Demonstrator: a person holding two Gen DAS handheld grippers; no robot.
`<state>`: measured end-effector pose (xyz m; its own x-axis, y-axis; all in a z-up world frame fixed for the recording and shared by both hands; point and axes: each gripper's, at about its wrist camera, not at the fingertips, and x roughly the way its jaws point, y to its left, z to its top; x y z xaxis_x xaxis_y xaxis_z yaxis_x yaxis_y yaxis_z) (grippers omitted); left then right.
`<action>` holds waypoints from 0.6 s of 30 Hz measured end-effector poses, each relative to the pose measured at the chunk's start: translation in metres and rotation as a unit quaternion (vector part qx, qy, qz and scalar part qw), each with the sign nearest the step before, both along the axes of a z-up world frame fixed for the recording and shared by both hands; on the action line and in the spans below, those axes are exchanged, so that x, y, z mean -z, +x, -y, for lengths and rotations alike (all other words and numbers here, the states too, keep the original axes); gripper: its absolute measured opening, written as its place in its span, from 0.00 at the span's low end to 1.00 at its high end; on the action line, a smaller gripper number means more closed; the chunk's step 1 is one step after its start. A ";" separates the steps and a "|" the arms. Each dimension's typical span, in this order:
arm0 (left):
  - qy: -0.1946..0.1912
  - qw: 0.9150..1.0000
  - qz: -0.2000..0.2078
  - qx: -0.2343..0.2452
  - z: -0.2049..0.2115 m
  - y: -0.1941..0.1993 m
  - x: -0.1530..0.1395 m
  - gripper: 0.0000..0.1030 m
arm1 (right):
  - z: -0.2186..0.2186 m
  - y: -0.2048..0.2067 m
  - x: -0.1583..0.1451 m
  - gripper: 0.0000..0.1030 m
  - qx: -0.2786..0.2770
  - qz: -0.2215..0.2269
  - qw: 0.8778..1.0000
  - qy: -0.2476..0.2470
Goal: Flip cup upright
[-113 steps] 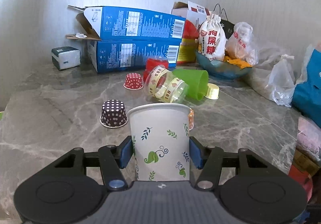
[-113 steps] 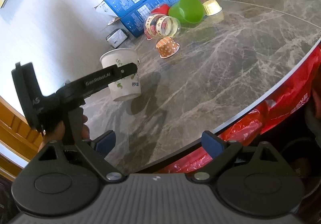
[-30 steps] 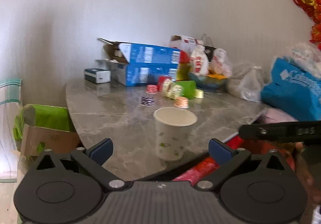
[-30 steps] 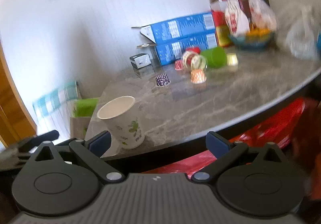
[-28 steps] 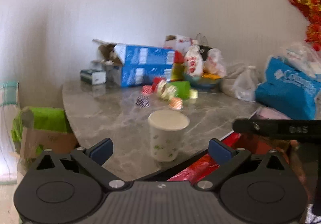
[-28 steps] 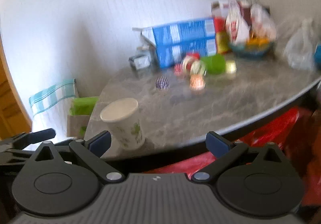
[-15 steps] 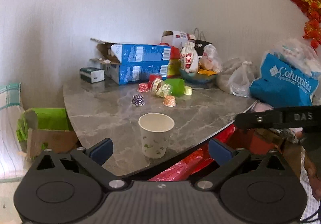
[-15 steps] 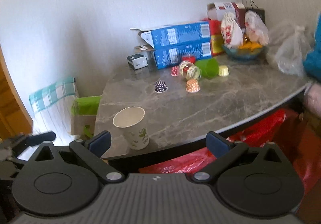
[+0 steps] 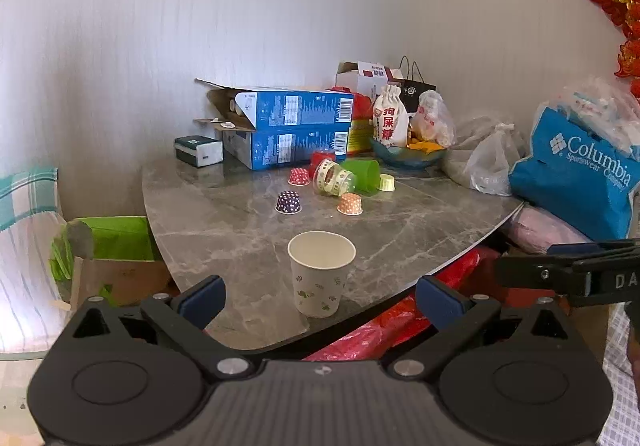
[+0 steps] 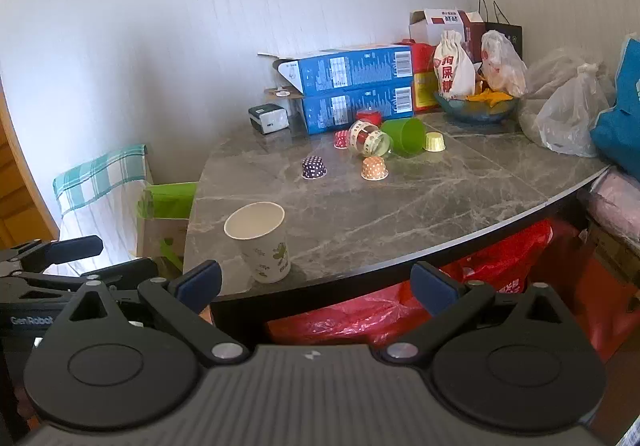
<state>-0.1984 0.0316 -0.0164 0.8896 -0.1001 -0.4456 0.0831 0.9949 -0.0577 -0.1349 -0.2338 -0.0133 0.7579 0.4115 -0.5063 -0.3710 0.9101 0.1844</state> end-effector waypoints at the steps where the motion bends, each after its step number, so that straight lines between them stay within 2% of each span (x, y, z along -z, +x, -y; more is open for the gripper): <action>1: -0.001 1.000 0.000 -0.001 0.000 0.000 0.000 0.99 | 0.001 -0.001 -0.001 0.99 0.001 0.001 1.000 0.001; 18: -0.001 1.000 -0.013 -0.002 0.008 -0.005 0.000 0.99 | 0.003 0.000 -0.001 0.99 -0.002 -0.002 1.000 0.003</action>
